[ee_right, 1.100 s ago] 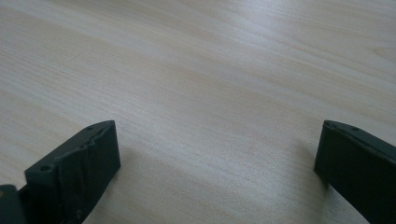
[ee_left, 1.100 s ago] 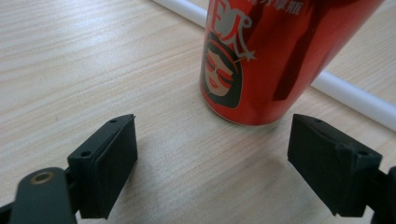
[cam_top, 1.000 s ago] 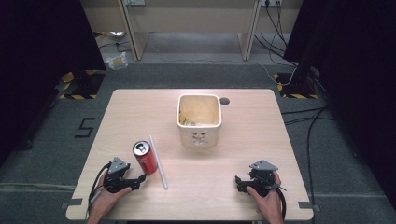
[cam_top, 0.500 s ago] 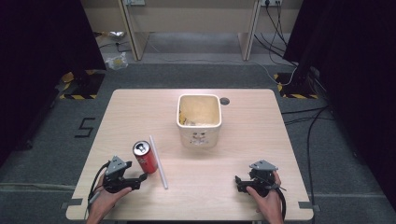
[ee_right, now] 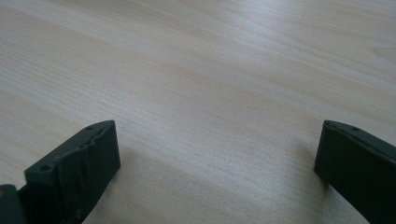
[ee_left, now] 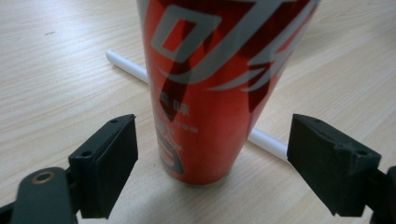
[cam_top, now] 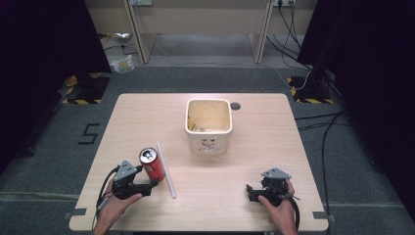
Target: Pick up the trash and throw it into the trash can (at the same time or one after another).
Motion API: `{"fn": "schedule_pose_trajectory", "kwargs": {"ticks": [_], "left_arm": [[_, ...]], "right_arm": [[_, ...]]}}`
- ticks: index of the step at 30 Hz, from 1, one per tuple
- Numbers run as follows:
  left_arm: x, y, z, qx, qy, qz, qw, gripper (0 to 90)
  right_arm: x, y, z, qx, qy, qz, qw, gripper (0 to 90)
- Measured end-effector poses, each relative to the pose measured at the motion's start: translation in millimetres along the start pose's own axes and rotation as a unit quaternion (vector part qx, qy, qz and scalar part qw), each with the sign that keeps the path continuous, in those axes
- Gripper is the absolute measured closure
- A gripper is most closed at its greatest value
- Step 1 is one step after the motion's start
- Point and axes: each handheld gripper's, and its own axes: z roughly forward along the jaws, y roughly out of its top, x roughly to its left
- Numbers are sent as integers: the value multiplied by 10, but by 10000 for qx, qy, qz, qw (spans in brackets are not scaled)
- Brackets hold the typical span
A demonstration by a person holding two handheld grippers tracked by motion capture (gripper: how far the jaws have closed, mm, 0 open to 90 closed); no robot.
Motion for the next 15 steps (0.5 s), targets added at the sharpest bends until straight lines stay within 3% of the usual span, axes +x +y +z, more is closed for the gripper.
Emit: {"fn": "schedule_pose_trajectory", "kwargs": {"ticks": [15], "left_arm": [[35, 49, 114, -44, 6, 40, 10000, 182]], "right_arm": [[0, 0, 1, -4, -3, -1, 10000, 3]]}}
